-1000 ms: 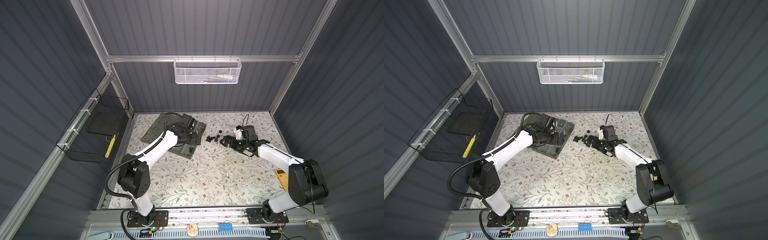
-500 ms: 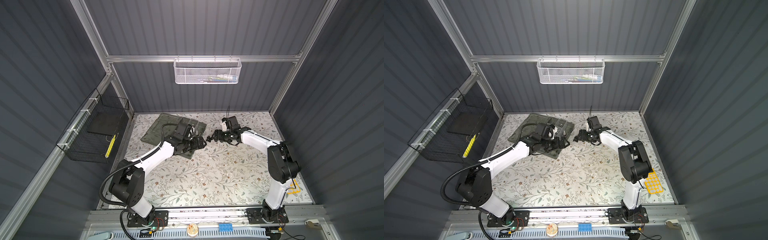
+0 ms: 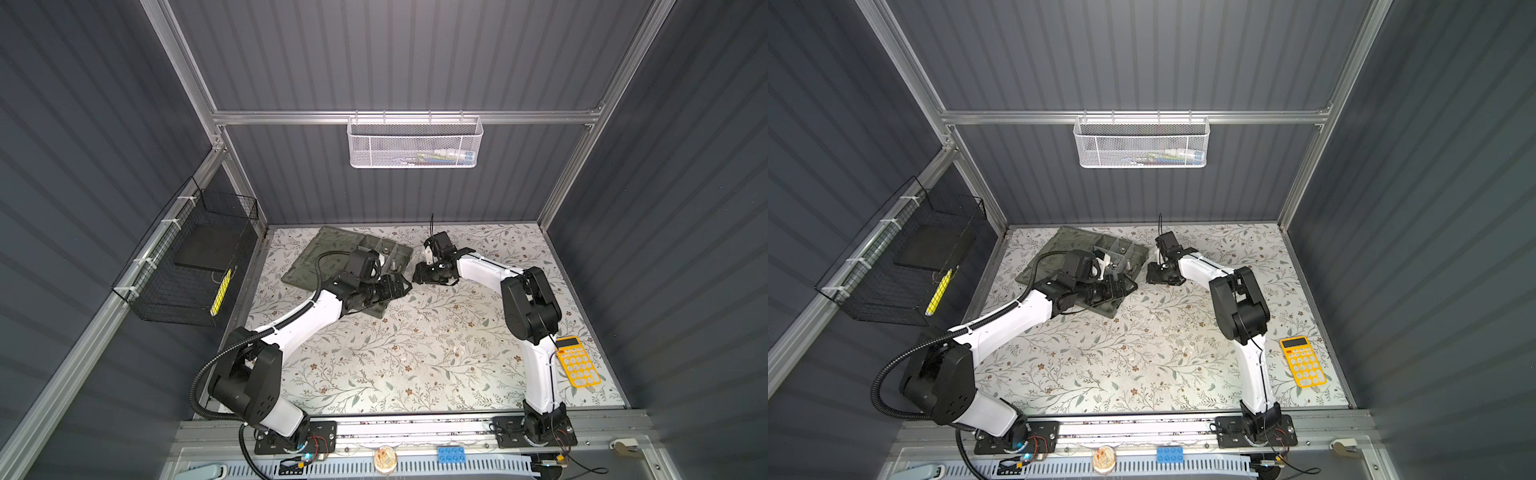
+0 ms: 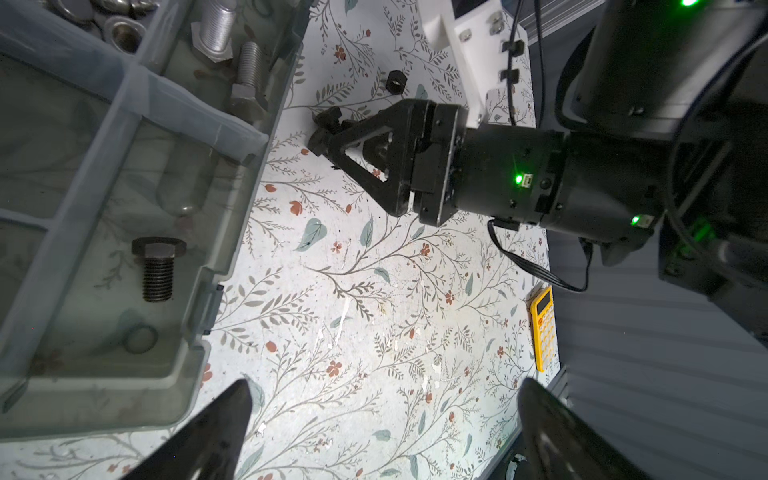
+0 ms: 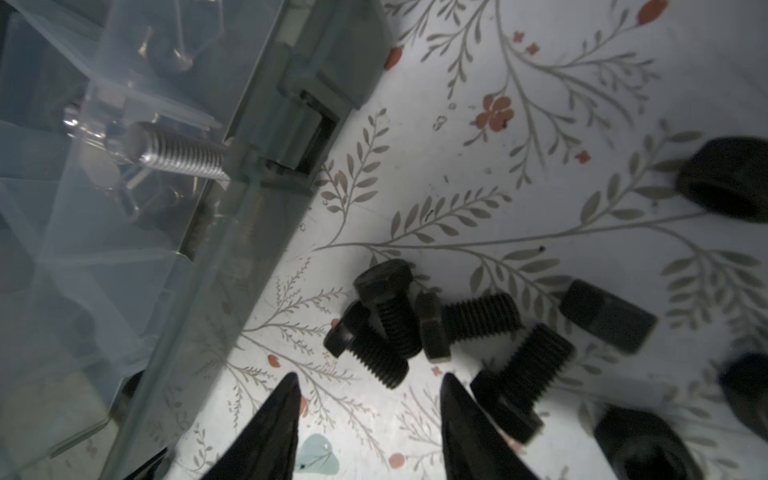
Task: Sort the screws and nuts into containers
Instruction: 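Lower the right gripper and close it on a black bolt beside the box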
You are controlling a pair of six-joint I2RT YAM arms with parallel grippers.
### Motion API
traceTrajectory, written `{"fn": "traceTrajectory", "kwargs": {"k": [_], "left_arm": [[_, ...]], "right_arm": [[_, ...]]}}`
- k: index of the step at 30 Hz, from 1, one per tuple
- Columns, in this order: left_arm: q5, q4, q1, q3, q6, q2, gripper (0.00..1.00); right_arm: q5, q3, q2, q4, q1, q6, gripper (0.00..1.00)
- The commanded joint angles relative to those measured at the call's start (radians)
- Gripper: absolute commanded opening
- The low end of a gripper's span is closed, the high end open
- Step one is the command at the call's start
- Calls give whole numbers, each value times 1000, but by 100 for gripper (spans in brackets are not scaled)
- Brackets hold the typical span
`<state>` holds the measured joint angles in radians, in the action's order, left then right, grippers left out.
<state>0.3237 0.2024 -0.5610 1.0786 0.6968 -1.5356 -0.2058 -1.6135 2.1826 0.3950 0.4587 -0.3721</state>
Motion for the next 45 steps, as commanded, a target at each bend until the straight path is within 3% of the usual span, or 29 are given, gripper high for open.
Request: {"fn": "traceTrajectory", "kwargs": {"k": [1, 27, 45], "left_arm": [[14, 2, 8, -12, -5, 28, 100], [-17, 22, 12, -11, -15, 30, 100], [-12, 36, 12, 4, -14, 15, 100]], "right_arm": [[-3, -14, 13, 39, 10, 12, 52], [-19, -51, 74, 60, 33, 45, 42], [21, -32, 86, 70, 54, 46, 28]]}}
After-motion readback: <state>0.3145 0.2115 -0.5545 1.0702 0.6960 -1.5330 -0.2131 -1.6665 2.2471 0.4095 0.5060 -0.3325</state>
